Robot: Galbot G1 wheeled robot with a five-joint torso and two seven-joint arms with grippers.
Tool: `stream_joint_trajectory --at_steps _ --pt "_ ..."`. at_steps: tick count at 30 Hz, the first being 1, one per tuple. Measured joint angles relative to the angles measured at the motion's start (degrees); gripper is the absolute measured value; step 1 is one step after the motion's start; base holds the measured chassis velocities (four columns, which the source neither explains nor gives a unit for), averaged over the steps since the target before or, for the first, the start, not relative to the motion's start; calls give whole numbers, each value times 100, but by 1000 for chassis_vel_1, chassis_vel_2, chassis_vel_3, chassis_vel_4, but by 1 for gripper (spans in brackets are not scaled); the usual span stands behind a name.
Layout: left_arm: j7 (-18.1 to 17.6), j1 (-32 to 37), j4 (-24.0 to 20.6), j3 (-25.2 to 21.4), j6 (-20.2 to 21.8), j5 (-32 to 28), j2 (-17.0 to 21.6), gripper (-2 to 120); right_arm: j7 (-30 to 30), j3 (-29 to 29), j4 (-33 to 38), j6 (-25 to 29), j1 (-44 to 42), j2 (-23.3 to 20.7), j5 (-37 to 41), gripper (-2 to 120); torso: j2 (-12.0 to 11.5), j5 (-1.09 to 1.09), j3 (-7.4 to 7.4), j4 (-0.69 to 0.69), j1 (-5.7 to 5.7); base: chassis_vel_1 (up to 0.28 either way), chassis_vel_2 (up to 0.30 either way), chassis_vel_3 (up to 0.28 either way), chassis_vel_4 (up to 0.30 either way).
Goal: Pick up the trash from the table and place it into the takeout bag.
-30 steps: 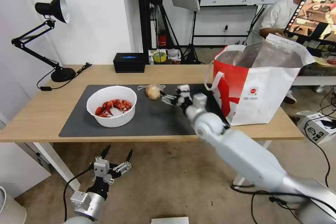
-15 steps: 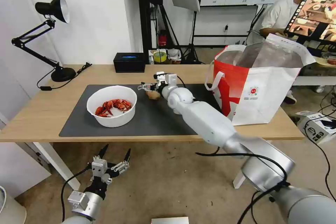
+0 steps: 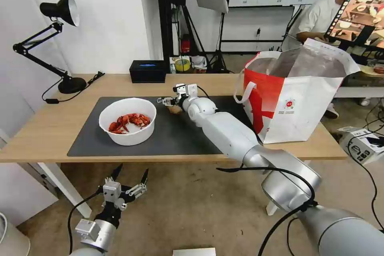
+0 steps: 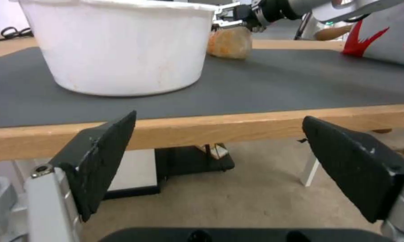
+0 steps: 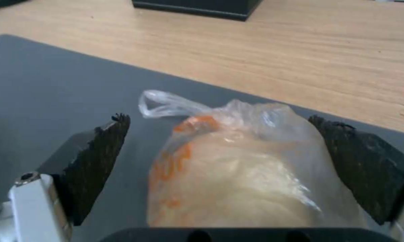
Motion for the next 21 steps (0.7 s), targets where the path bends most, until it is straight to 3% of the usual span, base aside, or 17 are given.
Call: stream_joint_trajectory --at_steps 21 --pt "-9 29 -51 -58 -16 -18 26 100 -36 -108 33 -181 -121 -19 -152 100 0 1 0 0 0 0 0 0 0"
